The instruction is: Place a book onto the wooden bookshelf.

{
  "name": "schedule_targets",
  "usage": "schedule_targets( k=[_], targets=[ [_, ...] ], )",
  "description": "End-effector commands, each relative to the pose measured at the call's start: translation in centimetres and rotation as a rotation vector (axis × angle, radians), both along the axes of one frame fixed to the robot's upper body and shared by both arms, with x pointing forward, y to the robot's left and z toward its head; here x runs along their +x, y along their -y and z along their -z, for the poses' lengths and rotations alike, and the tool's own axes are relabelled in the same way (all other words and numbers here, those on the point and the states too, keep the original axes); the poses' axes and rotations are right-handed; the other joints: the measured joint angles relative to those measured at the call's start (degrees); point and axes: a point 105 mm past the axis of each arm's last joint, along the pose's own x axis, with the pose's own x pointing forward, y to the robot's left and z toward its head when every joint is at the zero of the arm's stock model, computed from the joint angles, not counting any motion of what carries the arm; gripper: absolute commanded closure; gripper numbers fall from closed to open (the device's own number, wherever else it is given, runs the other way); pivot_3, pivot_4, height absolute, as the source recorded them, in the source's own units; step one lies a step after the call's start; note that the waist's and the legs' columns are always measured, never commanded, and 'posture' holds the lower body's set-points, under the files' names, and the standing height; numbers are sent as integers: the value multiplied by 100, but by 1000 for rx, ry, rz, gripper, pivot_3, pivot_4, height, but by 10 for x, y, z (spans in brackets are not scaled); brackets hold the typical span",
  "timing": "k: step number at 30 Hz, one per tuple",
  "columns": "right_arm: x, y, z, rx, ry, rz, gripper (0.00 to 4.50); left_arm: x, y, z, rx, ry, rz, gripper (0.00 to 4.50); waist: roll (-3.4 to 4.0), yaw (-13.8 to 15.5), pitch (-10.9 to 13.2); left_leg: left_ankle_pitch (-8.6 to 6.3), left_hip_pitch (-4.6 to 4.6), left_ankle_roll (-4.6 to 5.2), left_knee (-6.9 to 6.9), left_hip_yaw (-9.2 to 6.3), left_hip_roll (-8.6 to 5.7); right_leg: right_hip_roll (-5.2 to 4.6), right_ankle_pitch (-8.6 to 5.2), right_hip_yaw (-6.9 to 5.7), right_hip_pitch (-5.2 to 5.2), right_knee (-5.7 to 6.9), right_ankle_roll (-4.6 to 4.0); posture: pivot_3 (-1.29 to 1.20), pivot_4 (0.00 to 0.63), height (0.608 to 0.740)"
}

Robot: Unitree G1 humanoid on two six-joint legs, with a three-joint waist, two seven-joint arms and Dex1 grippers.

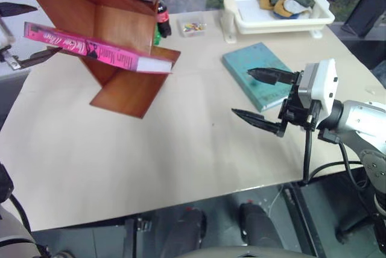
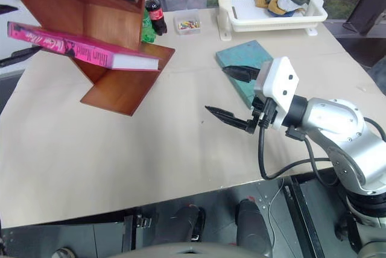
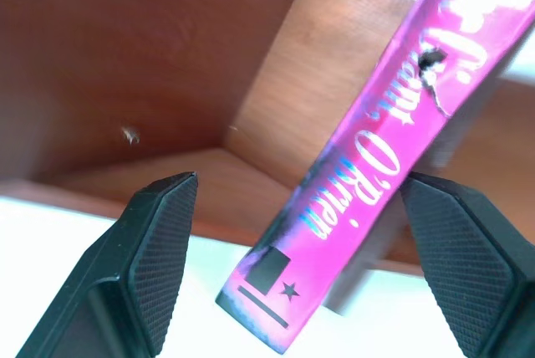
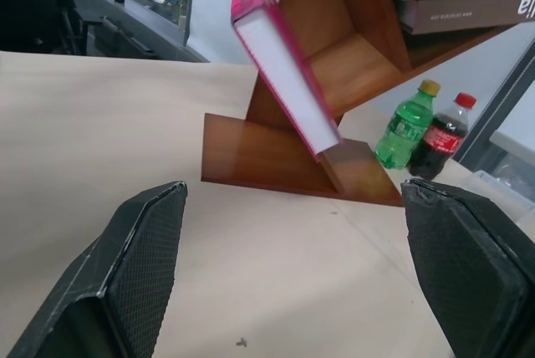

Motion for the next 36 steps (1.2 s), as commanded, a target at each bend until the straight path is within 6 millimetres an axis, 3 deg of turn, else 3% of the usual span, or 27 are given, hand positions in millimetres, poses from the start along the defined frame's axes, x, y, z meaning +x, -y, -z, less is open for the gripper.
schedule_targets(
  k=[1, 5, 7, 8, 9, 10, 12, 14, 16, 21, 28, 31, 36],
  targets=[
    [2, 2, -3, -10, 28, -27, 268, -30, -8, -13, -197, -93, 38, 377, 1, -21, 1, 0, 0, 0, 0, 1, 2, 4, 0, 1, -3, 1, 0, 0, 150, 740],
    [6, 5, 0, -22, 18, -35, 268, -51, 21, -9, -367, -248, 170, 377, 4, -9, 8, 0, -1, -1, 0, -1, 12, 10, -1, 4, -5, 3, -2, 0, 150, 740],
    [7, 7, 0, -22, 15, -31, 268, -58, 57, -8, -473, -318, 289, 377, 3, 50, 10, -1, -1, -3, -1, 0, 18, 12, 0, 5, -9, -3, -2, 0, 150, 740],
    [6, 8, 0, -22, 15, -29, 268, -62, 72, -5, -513, -353, 334, 778, 4, 63, 10, -1, -1, -3, -1, -1, 22, 12, 0, 6, -6, -3, -3, 0, 150, 740],
    [6, 8, 0, -23, 15, -26, 268, -68, 91, 7, -538, -448, 388, 909, 5, 78, 11, -2, 1, -4, -1, -1, 22, 12, 0, 5, -5, -2, -3, 0, 150, 740],
    [5, 9, 0, -24, 15, -21, 268, -72, 109, 23, -575, -527, 430, 1674, 10, 87, 15, -2, -1, -4, -1, 0, 22, 12, 0, 6, -5, -7, -4, 0, 150, 740],
    [1, 11, 0, -27, 14, -8, 268, -77, 140, 57, -665, -638, 488, 2089, 41, 74, 11, -4, 10, -10, -6, 6, 31, 19, 2, 15, 3, -5, -7, 0, 150, 740],
    [-1, 12, -1, -30, 14, 8, 268, -73, 160, 80, -737, -644, 473, 2967, 67, 75, 3, -6, 26, -11, -23, 26, 32, 14, 1, 38, 7, -7, -7, 0, 150, 740],
    [-2, 14, -2, -33, 17, 26, 268, -65, 181, 95, -780, -562, 455, 3938, 47, 82, 10, -6, 22, -14, -25, 28, 48, 29, 5, 40, -2, -8, -13, 0, 150, 740],
    [-6, 18, -3, -38, 30, 77, 268, -47, 228, 109, -944, -361, 444, 3938, 51, 224, 2, -6, 21, -22, -22, 41, 66, 44, 22, 46, -5, -16, -37, 0, 150, 740],
    [-12, 17, 3, -40, 41, 135, 268, 8, 264, 94, -1098, -9, 251, 3938, 36, 436, -7, -6, 22, -23, -11, 45, 66, 46, 30, 39, 12, -29, -45, 0, 150, 740],
    [-12, 16, 2, -32, 43, 148, 268, 31, 265, 82, -1182, 127, 129, 3938, 32, 429, -9, -6, 21, -22, -8, 56, 66, 49, 34, 47, 12, -34, -40, 0, 150, 740],
    [-12, 14, 1, -24, 53, 154, 268, 54, 246, 74, -1272, 279, -90, 3938, 32, 416, -9, -6, 17, -22, -6, 52, 70, 55, 36, 46, 10, -41, -37, 0, 150, 740]
  ],
)
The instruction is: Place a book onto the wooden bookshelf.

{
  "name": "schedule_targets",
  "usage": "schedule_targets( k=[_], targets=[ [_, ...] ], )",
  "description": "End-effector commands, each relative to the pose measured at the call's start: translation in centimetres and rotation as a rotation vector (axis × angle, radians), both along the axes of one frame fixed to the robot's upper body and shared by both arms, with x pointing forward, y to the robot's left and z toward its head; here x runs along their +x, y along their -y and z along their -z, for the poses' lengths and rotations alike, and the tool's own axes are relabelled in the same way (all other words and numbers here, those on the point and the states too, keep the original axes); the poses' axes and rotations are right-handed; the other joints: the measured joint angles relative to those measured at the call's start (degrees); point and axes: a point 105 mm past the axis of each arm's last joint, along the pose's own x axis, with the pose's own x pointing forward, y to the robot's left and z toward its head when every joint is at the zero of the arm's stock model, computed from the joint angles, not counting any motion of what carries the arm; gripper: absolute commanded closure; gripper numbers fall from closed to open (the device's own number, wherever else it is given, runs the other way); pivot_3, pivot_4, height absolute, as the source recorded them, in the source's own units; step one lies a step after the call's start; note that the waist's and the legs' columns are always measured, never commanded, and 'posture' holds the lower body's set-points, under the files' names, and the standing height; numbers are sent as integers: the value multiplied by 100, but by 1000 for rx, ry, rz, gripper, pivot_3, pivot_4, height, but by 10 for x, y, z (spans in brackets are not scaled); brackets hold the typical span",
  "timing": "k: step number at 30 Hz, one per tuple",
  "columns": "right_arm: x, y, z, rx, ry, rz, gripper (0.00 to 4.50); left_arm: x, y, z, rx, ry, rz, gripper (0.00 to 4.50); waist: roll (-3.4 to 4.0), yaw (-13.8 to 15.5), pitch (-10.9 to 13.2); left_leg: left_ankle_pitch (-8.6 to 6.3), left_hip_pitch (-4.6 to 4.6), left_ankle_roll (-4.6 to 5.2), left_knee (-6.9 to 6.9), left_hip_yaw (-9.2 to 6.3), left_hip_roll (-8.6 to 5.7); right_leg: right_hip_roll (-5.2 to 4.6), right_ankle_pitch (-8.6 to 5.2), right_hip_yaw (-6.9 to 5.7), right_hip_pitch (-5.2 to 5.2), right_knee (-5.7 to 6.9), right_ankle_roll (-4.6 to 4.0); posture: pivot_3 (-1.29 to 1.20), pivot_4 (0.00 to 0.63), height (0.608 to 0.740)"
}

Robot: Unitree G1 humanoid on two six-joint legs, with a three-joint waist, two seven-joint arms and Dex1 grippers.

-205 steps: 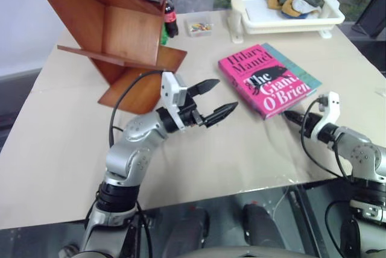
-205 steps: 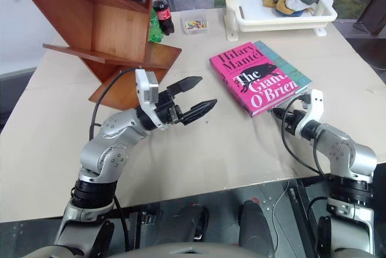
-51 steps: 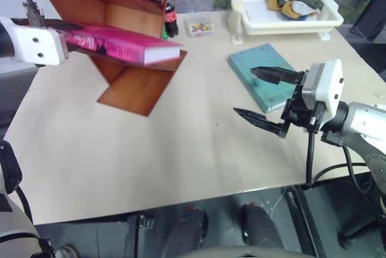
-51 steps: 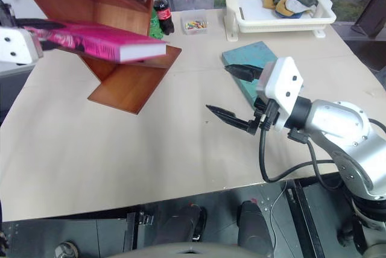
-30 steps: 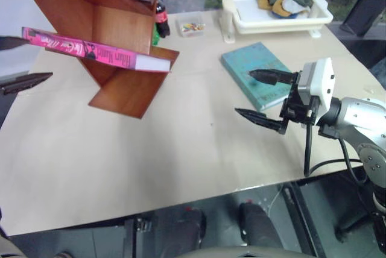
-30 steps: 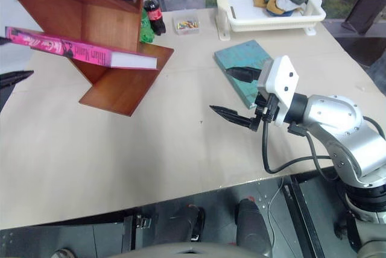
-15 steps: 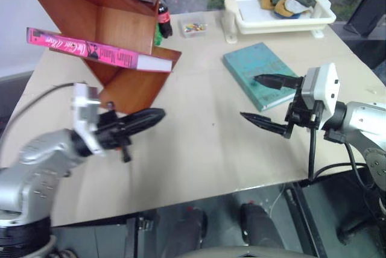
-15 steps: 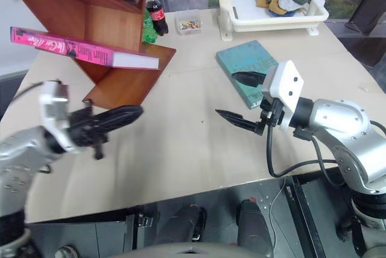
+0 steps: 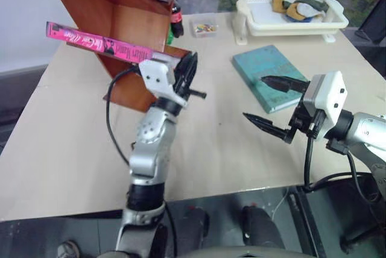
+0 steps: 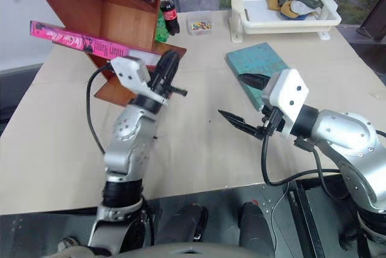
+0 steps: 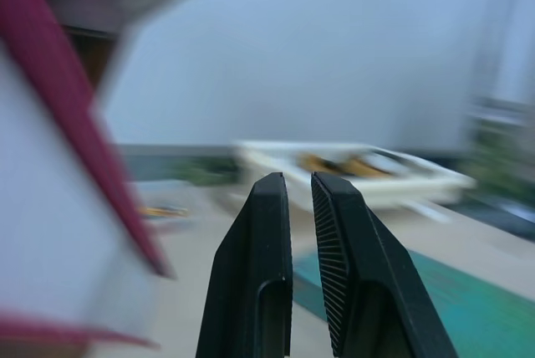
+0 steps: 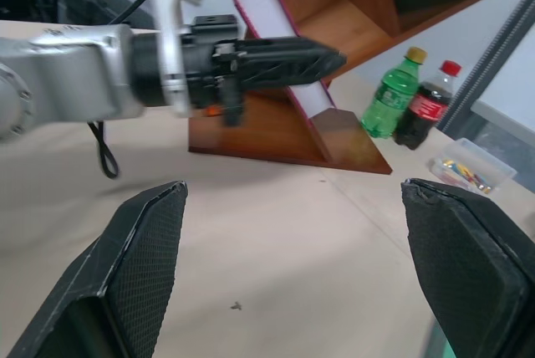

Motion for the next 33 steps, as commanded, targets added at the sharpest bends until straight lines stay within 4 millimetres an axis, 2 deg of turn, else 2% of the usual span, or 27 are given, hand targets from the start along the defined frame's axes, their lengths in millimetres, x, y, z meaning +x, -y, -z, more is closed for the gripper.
schedule_targets(
  k=[1, 7, 9, 14, 17, 22, 24, 27, 28, 30, 33],
  targets=[
    [-5, -4, -10, 6, 62, -5, 268, 6, -22, -9, -61, 29, -162, 3938, 0, -13, 0, 0, -1, 0, 0, 0, 0, 1, 0, 0, 0, -2, 0, 0, 150, 740],
    [-4, -6, -11, 14, 75, -1, 268, 7, -40, -10, -89, 35, -219, 3938, 2, -114, -1, 0, 7, 0, 0, 7, 6, 8, 1, 7, 0, 2, 2, 0, 150, 740],
    [-5, -6, -11, 17, 76, -1, 268, 4, -36, -10, -72, 45, -173, 3938, 2, -142, -1, 0, 9, 0, 0, 7, 10, 12, 1, 6, 0, 7, 2, 0, 150, 740],
    [-3, -6, -11, 20, 80, 4, 268, -13, -9, -5, 38, 81, 36, 3938, 3, -192, -1, 2, 13, -3, 0, 6, 12, 14, 2, 7, 0, 16, 1, 0, 150, 740],
    [-4, -6, -10, 22, 76, 4, 268, -24, -1, 6, 105, 65, 139, 3938, 3, -159, -1, 2, 6, -3, 3, 2, 6, 7, 2, 3, 0, 12, 1, 0, 150, 740],
    [-7, -6, -5, 22, 62, 9, 268, -33, -8, 21, 181, 28, 214, 3938, 3, -99, -1, 2, 2, -3, 1, -4, 5, 7, 1, -1, 0, 1, 0, 0, 150, 740],
    [-5, -3, 2, 0, 38, 32, 268, -39, -13, 33, 208, -26, 322, 3938, 3, -74, -1, 1, 2, -3, 1, -5, 5, 7, 2, -2, 0, 0, 0, 0, 150, 740],
    [8, 17, 26, -76, -48, 149, 268, -50, -39, 50, 232, -141, 449, 3332, 6, -91, -1, 1, 3, -3, -4, -5, 7, 9, 1, -3, -2, 0, -1, 0, 150, 740],
    [12, 27, 34, -104, -63, 211, 268, -53, -49, 54, 246, -171, 458, 2954, 6, -91, -1, 1, 4, -3, -8, -5, 8, 9, 0, -3, -3, 0, -1, 0, 150, 740],
    [11, 39, 43, -103, -95, 268, 0, -57, -68, 57, 285, -218, 441, 2060, 6, -73, -1, 1, 2, -3, -10, -6, 8, 9, 0, -4, -5, -1, -1, 0, 150, 740],
    [-2, 54, 54, -98, -150, 311, 0, -68, -93, 64, 370, -279, 421, 492, 7, -54, -1, 1, 2, -3, -11, -10, 7, 8, 0, -8, -1, -6, -1, 0, 150, 740]
  ],
)
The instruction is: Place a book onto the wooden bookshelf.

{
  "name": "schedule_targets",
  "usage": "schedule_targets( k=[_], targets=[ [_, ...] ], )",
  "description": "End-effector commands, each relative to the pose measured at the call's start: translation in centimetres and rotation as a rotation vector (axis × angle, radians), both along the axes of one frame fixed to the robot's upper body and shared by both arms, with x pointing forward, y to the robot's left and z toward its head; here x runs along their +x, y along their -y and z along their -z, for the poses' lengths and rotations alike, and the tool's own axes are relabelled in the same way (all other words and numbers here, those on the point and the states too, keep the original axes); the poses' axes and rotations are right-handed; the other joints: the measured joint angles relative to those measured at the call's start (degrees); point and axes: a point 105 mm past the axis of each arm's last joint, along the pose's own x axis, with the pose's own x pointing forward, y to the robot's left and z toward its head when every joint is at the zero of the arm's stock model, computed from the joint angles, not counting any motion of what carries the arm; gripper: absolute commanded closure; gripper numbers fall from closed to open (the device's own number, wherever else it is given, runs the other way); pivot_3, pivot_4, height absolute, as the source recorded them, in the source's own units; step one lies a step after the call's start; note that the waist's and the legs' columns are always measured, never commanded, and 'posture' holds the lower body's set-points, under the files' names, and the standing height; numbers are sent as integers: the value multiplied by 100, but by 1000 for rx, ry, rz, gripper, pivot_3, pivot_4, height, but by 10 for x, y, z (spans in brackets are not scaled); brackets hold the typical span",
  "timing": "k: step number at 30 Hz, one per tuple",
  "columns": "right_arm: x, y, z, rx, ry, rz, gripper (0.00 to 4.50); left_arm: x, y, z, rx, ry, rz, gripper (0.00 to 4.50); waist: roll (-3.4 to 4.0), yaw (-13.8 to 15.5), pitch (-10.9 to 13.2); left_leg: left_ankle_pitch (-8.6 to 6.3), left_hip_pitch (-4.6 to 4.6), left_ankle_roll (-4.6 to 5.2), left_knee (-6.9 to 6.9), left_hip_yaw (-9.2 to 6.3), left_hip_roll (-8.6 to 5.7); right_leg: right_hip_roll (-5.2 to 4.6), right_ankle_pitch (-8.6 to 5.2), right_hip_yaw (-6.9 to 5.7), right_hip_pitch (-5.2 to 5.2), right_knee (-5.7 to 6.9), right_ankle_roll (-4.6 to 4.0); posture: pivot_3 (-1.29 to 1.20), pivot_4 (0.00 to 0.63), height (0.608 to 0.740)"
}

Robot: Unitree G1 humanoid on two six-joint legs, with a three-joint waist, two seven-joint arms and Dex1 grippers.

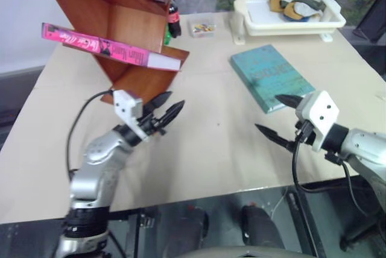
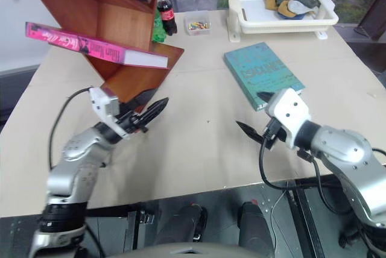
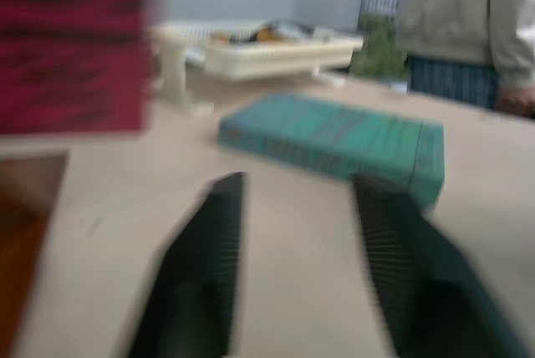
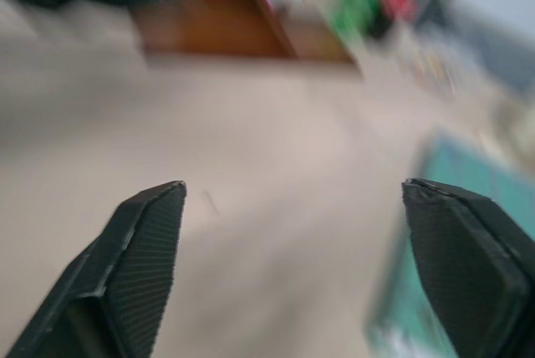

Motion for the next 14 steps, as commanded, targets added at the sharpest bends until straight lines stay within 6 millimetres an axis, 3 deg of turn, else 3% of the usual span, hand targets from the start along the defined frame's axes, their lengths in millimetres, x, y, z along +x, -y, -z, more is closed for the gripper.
schedule_targets(
  k=[1, 10, 14],
  targets=[
    [-17, 17, -6, -12, 27, 46, 0, -16, -23, -3, 85, 8, 9, 56, 1, 1, 0, 0, -1, 0, 0, 0, 0, -1, 0, 0, 1, -5, 1, 0, 150, 740],
    [-45, 55, 0, -65, -63, 137, 0, -56, -81, 3, 182, -112, -23, 56, 3, -13, -1, -3, 7, 4, -31, 2, 11, 3, 0, -1, 9, -39, 1, 0, 150, 740],
    [-47, 59, 4, -76, -86, 138, 0, -61, -88, 10, 184, -146, -37, 56, 3, -9, -1, -11, 7, 17, -31, 3, 11, 1, 0, -3, 14, -43, 2, 0, 150, 740]
  ],
)
